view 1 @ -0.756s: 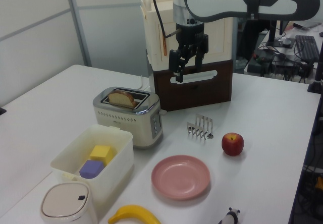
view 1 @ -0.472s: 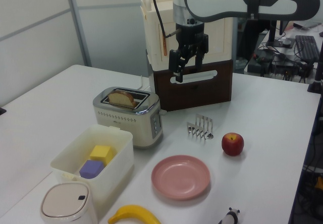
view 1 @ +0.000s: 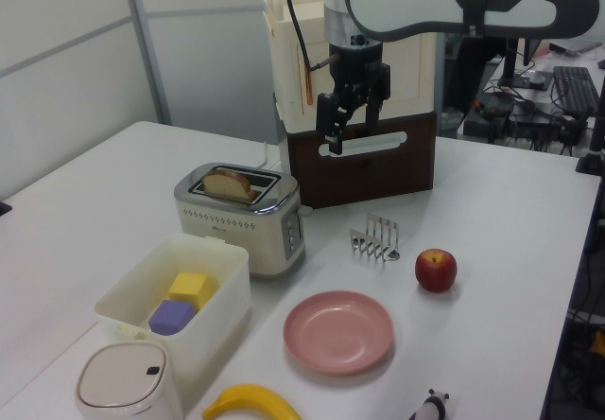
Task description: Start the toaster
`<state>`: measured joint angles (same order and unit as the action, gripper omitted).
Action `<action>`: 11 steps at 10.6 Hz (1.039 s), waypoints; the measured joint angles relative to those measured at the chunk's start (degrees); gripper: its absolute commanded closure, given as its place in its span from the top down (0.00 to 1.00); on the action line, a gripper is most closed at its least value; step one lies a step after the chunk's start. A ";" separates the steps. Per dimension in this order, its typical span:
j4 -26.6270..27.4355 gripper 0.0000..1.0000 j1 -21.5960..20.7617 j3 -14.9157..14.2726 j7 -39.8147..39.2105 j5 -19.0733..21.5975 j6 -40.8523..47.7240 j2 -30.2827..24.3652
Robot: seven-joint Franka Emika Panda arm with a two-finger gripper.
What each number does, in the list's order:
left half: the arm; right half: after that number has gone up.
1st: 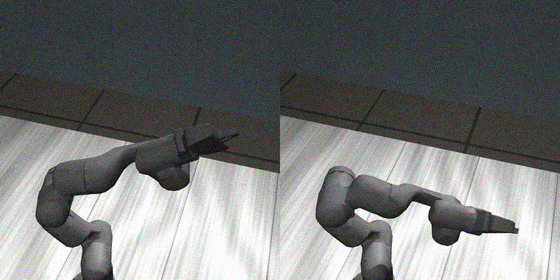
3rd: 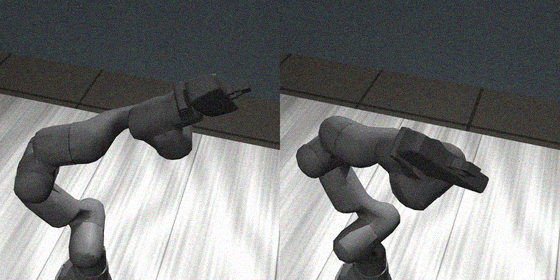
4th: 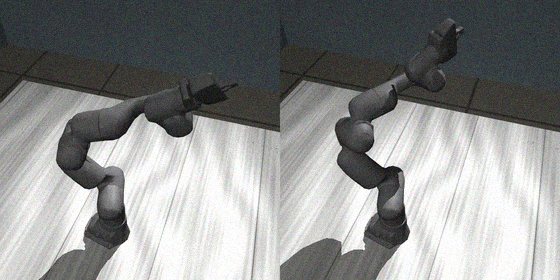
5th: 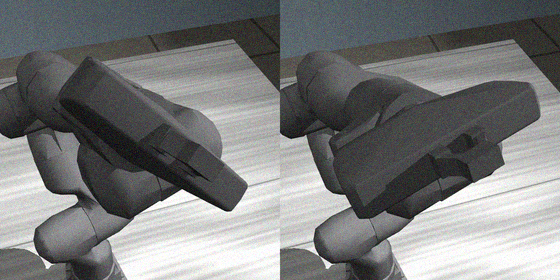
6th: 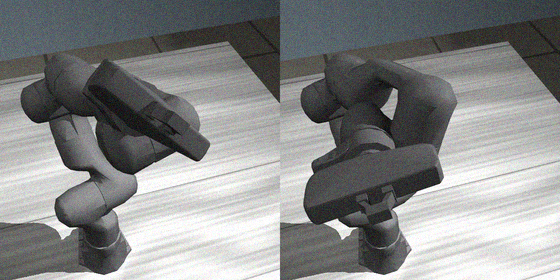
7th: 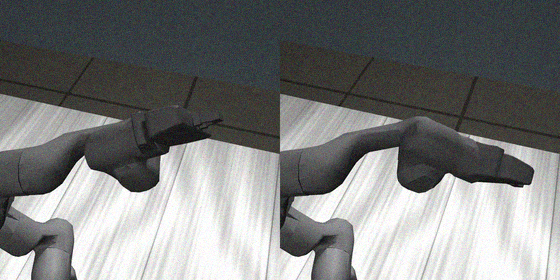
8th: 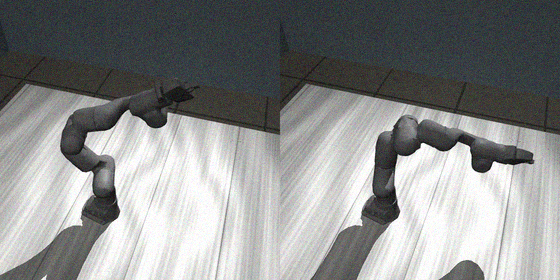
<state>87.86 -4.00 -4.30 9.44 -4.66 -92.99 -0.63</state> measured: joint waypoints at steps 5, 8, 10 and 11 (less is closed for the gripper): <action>0.00 0.00 0.00 0.00 0.00 0.00 0.00 0.00; 0.00 0.00 0.02 -0.01 -0.03 0.00 0.00 0.00; 0.18 0.00 0.19 -0.17 -0.14 0.00 -1.03 0.04; 0.77 0.00 0.39 -0.32 -0.17 0.00 -2.87 0.18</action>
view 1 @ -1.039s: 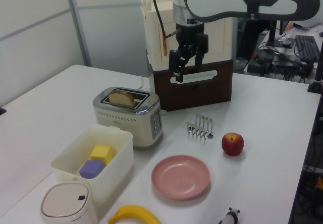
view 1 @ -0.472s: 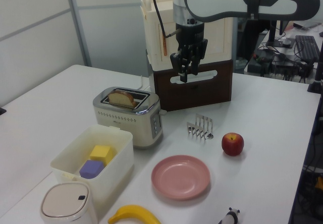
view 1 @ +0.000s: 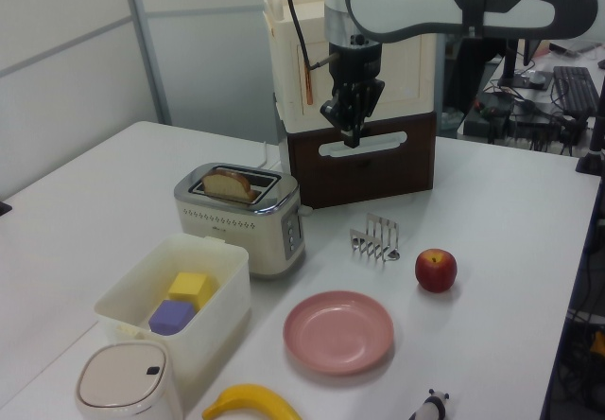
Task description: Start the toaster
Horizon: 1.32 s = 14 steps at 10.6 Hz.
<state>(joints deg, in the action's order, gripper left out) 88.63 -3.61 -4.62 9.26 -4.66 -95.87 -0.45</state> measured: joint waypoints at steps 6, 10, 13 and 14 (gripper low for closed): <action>2.48 0.00 4.26 -0.14 -0.21 -1.57 -16.06 11.21; 2.37 0.00 4.27 -0.08 -0.21 -5.36 -22.30 19.25; 2.28 0.00 4.25 -0.07 -0.21 -6.35 -26.44 22.20; 2.26 0.00 4.26 -0.07 -0.21 -6.61 -27.40 22.46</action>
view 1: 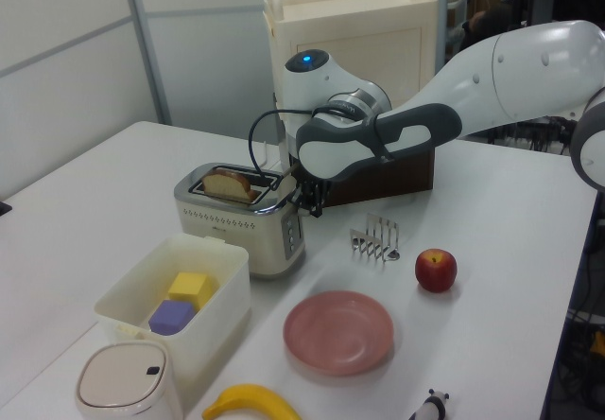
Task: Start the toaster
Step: 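Move the gripper over to the side of the silver toaster by its lever, then press the toaster lever down with the gripper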
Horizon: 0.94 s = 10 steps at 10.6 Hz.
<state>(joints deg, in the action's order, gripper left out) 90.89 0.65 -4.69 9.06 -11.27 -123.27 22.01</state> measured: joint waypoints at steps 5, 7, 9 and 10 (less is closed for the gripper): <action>-1.20 0.00 0.10 -0.01 -0.01 -0.59 -1.13 0.12; -1.20 0.00 0.30 -0.01 -0.01 -1.34 -1.13 0.77; -1.22 0.00 0.43 -0.01 -0.01 -1.39 -2.26 1.44; -1.23 0.00 0.48 -0.01 -0.02 -1.81 -3.08 1.60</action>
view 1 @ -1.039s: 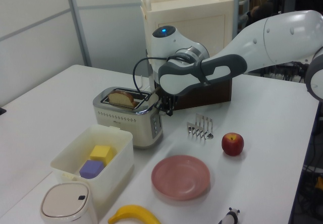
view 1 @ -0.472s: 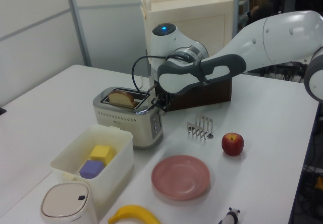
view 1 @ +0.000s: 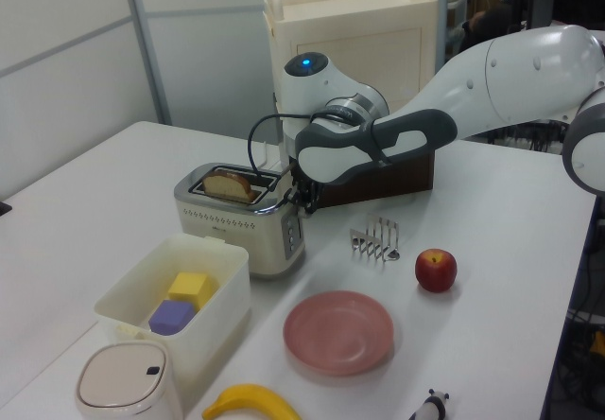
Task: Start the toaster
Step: 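Press the toaster lever down with the gripper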
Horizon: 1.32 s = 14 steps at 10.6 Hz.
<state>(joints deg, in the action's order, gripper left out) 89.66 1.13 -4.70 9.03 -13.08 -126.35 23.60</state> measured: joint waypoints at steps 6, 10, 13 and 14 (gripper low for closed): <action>-0.15 0.00 0.06 0.14 -0.03 -2.11 -0.46 1.50; -0.28 0.00 0.08 0.15 -0.05 -3.24 -0.61 3.22; -0.40 0.00 0.07 0.32 -0.06 -4.23 -0.65 3.64; -0.40 0.00 0.07 0.33 -0.08 -4.32 -0.67 3.70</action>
<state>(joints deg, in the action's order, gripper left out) 89.26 1.21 -4.37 8.95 -17.40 -127.02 27.30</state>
